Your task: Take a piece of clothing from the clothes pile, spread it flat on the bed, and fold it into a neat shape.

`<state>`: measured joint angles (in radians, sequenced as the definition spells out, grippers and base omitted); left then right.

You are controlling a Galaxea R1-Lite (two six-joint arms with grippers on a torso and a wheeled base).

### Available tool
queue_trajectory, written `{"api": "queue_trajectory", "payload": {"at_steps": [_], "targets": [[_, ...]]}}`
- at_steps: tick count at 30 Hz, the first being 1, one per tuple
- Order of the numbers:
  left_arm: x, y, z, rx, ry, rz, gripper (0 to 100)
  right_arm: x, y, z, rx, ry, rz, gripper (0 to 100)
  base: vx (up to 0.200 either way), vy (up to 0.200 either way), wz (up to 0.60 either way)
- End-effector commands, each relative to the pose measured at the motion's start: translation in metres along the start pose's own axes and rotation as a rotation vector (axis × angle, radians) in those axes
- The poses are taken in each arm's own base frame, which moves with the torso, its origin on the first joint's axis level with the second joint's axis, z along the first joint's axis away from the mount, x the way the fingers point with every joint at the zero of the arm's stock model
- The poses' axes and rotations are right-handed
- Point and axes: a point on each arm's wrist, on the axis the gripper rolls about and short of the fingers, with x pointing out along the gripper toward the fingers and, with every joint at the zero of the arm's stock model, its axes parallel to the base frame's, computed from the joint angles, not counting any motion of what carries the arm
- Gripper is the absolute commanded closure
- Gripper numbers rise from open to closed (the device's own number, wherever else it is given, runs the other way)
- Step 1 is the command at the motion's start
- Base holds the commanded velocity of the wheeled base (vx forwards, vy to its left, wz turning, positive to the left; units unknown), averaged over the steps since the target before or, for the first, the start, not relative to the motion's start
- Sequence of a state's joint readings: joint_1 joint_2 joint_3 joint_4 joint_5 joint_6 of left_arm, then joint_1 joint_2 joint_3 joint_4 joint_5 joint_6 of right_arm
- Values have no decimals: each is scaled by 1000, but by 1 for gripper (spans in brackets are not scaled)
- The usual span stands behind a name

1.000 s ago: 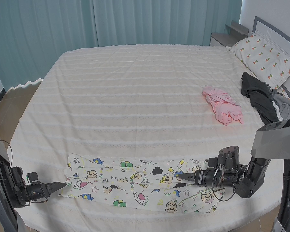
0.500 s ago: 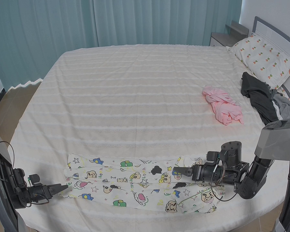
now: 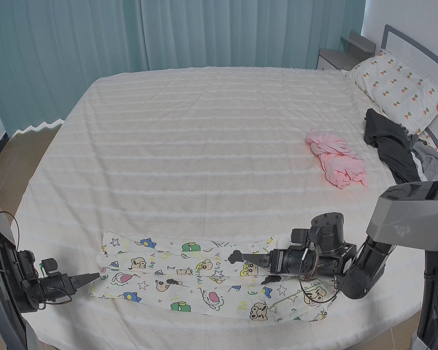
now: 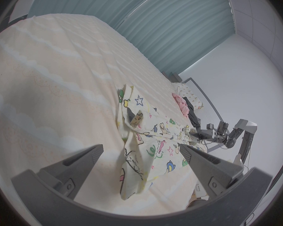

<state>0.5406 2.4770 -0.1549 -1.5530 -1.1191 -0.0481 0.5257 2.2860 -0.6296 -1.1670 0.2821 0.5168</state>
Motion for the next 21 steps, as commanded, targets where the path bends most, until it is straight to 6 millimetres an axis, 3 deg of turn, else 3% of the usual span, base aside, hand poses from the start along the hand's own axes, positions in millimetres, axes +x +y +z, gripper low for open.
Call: {"api": "queue_trajectory", "payload": {"at_steps": [1, 4, 10, 15, 19, 21], "targets": [[-1, 0, 6, -5, -17, 1, 0, 5, -5, -11, 11, 45, -21, 0, 0, 0, 0], [-2, -2, 9, -20, -23, 0, 0, -1, -4, -7, 9, 20, -18, 0, 0, 0, 0], [-3, -4, 14, -24, -33, 1, 0, -43, 8, 12, 21, -95, 12, 0, 0, 0, 0], [1, -8, 18, 10, -36, 35, 0, -60, -8, -1, 71, -52, -60, 0, 0, 0, 0], [11, -23, 29, 39, -46, 99, 0, -55, -31, -19, 140, 14, -132, 0, 0, 0, 0], [19, -29, 39, 33, -69, 135, 0, -55, -32, -20, 167, 13, -135, 0, 0, 0, 0]]}}
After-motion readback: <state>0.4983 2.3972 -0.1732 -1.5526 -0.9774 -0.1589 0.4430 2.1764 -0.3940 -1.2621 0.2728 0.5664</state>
